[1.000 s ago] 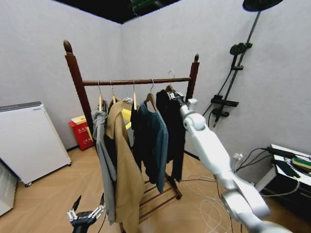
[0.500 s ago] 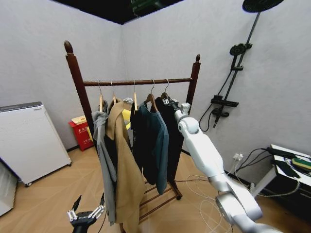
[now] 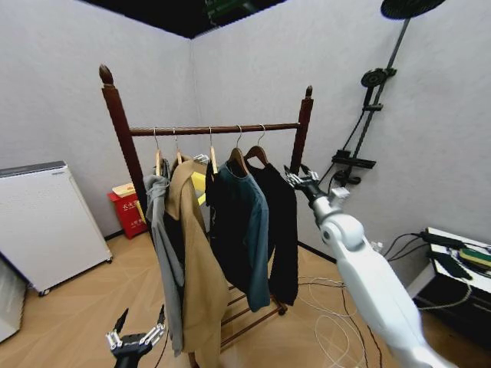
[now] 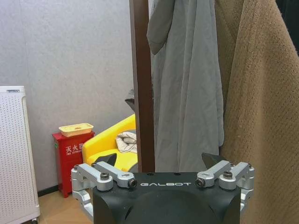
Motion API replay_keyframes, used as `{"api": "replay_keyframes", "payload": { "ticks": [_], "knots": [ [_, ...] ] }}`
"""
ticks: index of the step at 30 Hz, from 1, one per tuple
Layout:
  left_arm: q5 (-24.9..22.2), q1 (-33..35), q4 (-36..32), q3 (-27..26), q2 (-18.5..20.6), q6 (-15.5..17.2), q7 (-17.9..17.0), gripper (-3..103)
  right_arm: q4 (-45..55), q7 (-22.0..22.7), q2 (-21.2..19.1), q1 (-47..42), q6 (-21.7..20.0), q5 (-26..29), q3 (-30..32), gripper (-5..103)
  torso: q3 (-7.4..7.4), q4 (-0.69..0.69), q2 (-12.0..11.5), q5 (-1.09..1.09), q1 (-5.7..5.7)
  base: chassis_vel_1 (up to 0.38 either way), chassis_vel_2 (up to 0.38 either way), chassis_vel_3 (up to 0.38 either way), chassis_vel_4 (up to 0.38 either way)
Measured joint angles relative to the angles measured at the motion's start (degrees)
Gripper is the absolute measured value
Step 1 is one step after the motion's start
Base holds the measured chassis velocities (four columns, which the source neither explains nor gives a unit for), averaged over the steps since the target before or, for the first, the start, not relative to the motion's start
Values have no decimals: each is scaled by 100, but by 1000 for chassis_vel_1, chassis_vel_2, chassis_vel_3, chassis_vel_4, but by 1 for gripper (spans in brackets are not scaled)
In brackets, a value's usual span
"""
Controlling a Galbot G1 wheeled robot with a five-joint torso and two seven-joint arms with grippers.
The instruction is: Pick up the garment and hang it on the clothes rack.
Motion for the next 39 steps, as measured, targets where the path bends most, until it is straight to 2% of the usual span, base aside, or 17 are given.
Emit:
{"api": "replay_keyframes", "payload": {
  "ticks": [2,4,5,7,8,11,12,13,14,15,16,18,24,30,32,35,39],
  "knots": [
    [0,0,0,0,0,0,-1,100,665,170,43,-975,-90,50,549,92,0,2,0,-2,0,0,0,0,0],
    [0,0,0,0,0,0,1,100,813,195,84,-1299,-80,34,786,96,0,3,0,-2,0,0,0,0,0],
    [0,0,0,0,0,0,-1,100,989,176,179,-1907,2,-28,1239,99,0,3,0,-3,0,0,0,0,0],
    [0,0,0,-1,1,0,-1,100,1101,92,390,-2725,203,-160,1748,100,0,2,0,-2,0,0,0,0,0],
    [0,0,0,-1,1,0,-1,100,1101,92,390,-2725,203,-160,1748,100,0,2,0,-2,0,0,0,0,0],
    [0,0,0,0,0,0,1,100,1261,-103,1257,-4350,764,-301,2528,100,0,0,0,0,0,0,0,0,0],
    [0,0,0,0,0,0,1,100,1281,-123,1455,-4718,955,-353,2595,100,-1,0,1,-1,0,0,0,0,0],
    [0,0,0,0,0,0,1,100,1281,-123,1455,-4718,955,-353,2595,100,-1,0,1,-1,0,0,0,0,0],
    [0,-1,0,0,1,0,0,100,1294,-140,1767,-5320,1343,-492,2619,100,0,-1,1,-1,-1,0,0,0,0],
    [0,0,0,0,1,0,0,100,1275,-143,1908,-5642,1601,-573,2578,100,-1,-3,1,-4,-1,0,0,0,0],
    [0,0,0,0,1,0,0,100,1275,-143,1908,-5642,1601,-573,2578,100,-1,-3,1,-4,-1,0,0,0,0],
    [0,-1,0,0,0,0,1,100,1120,-79,2047,-6158,2133,-746,2312,100,0,0,1,-3,-1,0,0,0,0],
    [0,0,0,0,0,0,0,100,1180,8,2216,-6315,2234,-911,1925,100,0,3,0,-2,1,0,0,0,0],
    [0,0,0,0,0,0,0,100,1521,-174,2343,-6010,1827,-1118,1635,100,1,3,-1,-2,2,0,0,0,0],
    [0,0,0,0,0,0,0,100,1613,-324,2342,-5929,1724,-1160,1604,100,1,4,-1,-2,2,0,0,0,0],
    [0,0,0,0,0,0,0,100,1830,-830,2291,-5951,1461,-1136,1611,100,1,2,-1,-3,2,0,0,0,0],
    [0,-1,0,0,0,0,0,100,1881,-1000,2263,-5997,1380,-1073,1613,100,1,1,-1,-2,1,0,0,0,0]
  ]
}}
